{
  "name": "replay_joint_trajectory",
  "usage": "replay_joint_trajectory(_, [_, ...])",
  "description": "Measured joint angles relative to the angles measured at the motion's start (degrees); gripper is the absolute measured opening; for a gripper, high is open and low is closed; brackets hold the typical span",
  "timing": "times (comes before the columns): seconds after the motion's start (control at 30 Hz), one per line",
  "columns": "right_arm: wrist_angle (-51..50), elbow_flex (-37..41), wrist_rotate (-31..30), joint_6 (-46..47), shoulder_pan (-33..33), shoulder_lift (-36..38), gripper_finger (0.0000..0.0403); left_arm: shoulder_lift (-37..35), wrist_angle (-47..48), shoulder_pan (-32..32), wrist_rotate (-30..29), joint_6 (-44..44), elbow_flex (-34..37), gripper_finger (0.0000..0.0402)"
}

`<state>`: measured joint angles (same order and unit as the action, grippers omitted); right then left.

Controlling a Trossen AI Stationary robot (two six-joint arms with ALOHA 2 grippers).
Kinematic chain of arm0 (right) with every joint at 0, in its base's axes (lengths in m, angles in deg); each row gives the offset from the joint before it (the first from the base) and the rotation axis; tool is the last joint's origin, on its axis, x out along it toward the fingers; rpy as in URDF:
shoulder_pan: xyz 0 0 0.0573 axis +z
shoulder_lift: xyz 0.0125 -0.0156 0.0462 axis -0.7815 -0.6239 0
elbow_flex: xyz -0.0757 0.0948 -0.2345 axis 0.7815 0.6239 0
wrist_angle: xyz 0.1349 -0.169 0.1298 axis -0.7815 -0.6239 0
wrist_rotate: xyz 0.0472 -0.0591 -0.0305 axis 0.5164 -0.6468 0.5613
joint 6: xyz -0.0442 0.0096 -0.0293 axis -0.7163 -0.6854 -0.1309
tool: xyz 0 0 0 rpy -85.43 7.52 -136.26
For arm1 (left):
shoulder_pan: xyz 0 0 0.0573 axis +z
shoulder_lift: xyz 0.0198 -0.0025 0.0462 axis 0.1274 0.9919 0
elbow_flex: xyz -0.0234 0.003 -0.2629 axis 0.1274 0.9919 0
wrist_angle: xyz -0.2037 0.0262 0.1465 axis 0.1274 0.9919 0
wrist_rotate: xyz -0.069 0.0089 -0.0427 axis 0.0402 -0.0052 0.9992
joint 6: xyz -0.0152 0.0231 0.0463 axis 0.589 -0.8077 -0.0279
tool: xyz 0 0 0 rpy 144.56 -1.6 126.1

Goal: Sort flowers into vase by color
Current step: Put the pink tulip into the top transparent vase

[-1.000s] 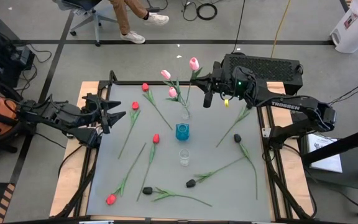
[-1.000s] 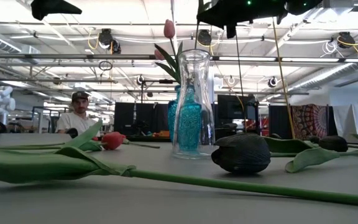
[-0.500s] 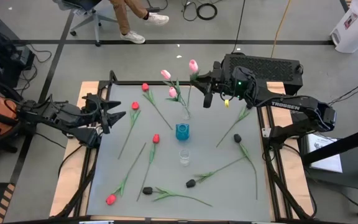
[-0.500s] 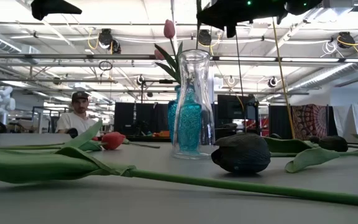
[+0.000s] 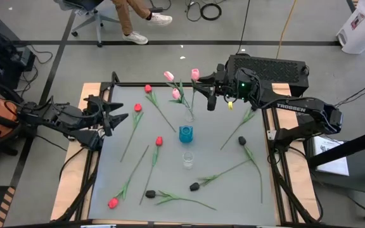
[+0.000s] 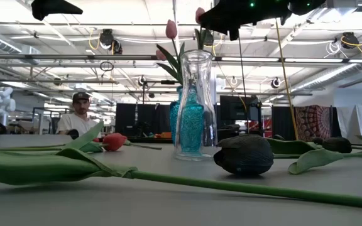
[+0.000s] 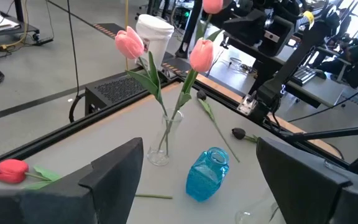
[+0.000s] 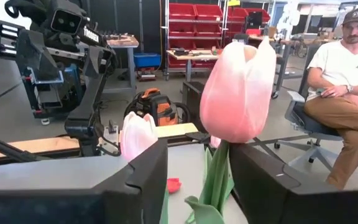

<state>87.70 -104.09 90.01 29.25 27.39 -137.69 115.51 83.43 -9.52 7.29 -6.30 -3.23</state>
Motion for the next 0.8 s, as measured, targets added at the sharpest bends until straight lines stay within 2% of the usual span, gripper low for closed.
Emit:
replay_joint_trajectory(0.2, [-1.6, 0.0, 0.0, 1.6, 0.0, 0.0, 0.0195, 0.0, 0.0, 0.0, 0.0, 0.0, 0.0, 0.0319])
replay_joint_trajectory(0.37, [-2.1, 0.0, -0.2, 1.6, 0.0, 0.0, 0.0238, 0.0, 0.0, 0.0, 0.0, 0.0, 0.0, 0.0319])
replay_joint_trajectory(0.57, [-6.9, 0.0, -4.7, 1.5, 0.0, 0.0, 0.0295, 0.0, 0.0, 0.0, 0.0, 0.0, 0.0, 0.0319])
replay_joint_trajectory(0.8, [-10.6, 0.0, -4.9, 0.8, 0.0, 0.0, 0.0331, 0.0, 0.0, 0.0, 0.0, 0.0, 0.0, 0.0319])
